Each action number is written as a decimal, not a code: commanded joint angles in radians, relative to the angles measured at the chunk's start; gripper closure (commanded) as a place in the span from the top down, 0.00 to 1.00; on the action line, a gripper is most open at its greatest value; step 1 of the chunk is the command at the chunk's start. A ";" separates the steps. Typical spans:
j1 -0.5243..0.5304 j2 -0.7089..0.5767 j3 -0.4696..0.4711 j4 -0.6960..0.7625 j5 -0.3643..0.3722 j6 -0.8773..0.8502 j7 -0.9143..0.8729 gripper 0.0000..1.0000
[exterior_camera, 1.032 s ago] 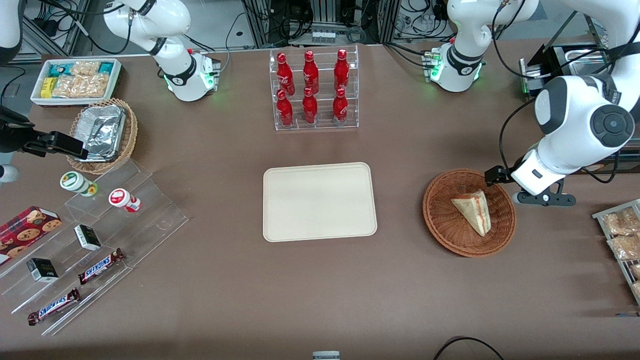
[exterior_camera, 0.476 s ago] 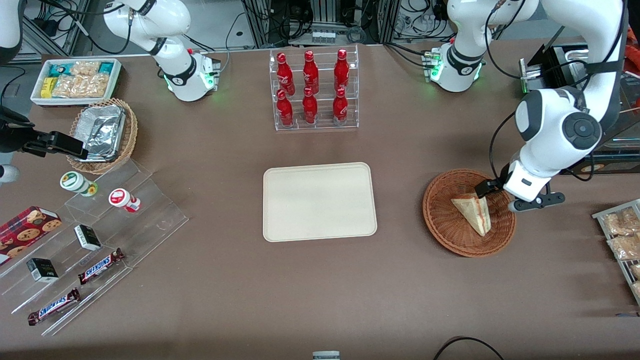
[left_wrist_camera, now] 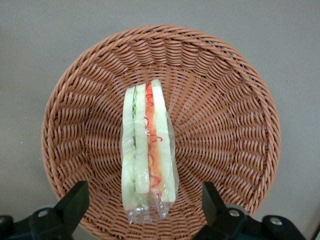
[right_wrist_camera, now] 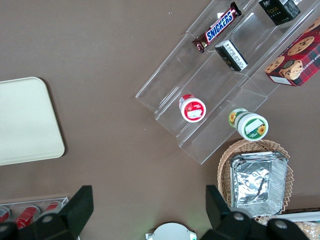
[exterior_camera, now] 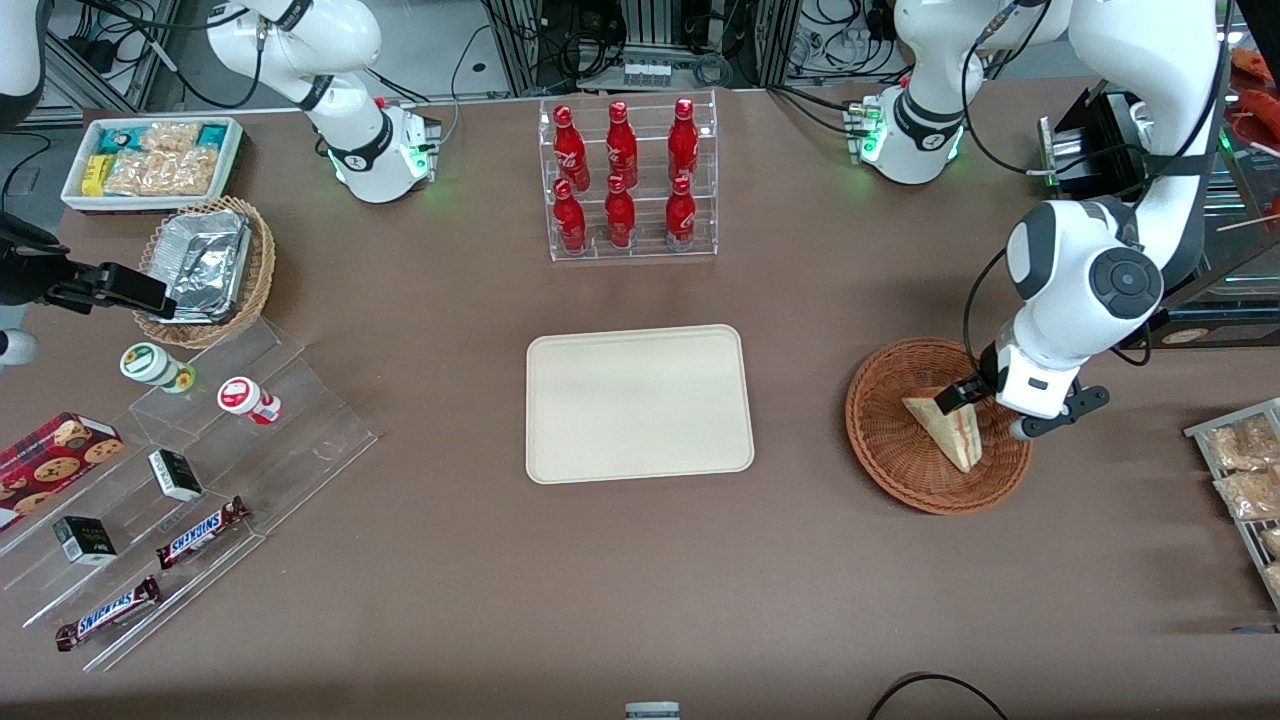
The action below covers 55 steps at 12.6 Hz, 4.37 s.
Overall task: Place sandwich from basket to tray
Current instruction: 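Lower the left gripper and close it on the wrapped sandwich, then lift the sandwich and carry it with the left gripper over the cream tray, then lower the sandwich onto the tray and open the left gripper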
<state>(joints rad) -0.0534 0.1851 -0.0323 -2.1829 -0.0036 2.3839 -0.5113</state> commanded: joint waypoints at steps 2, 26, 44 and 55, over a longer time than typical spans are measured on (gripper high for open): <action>-0.008 0.052 0.003 0.005 -0.009 0.061 -0.101 1.00; -0.319 0.227 -0.018 0.506 -0.009 -0.410 0.020 0.00; -0.678 0.711 -0.092 1.051 -0.026 -0.408 -0.354 0.00; -0.678 0.743 -0.086 1.046 -0.012 -0.394 -0.412 0.66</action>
<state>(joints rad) -0.7261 0.9110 -0.1235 -1.1705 -0.0184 1.9967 -0.8958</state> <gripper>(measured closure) 0.841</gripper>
